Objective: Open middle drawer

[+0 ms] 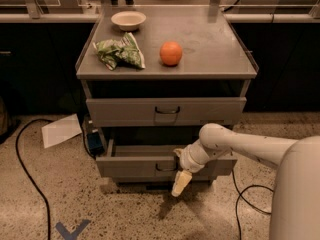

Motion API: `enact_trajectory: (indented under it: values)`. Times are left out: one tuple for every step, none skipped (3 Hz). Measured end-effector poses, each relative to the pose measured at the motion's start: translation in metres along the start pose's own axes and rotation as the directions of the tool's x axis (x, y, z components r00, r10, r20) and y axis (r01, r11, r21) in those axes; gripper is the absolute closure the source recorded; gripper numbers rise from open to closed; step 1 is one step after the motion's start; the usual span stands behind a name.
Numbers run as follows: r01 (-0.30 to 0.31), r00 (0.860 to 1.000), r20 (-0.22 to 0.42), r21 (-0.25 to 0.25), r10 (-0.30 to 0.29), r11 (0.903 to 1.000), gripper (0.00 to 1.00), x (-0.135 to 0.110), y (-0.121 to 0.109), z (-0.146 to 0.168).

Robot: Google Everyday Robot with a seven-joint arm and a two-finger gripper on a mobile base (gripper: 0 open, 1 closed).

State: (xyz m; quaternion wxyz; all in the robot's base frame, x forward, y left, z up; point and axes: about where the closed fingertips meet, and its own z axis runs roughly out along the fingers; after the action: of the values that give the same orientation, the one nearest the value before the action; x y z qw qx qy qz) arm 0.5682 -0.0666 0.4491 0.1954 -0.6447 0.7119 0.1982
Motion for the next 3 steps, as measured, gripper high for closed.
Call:
enact_trajectory:
  values:
    - [-0.042,0.999,-0.004,-0.044,0.042,0.9981,0.0,0.023,0.001,0.023]
    - [-0.049,0.999,-0.002,-0.053,0.049,0.9974,0.0,0.024,0.001,0.023]
    - [-0.075,0.997,0.01,-0.09,0.076,0.9931,0.0,0.027,0.012,0.024]
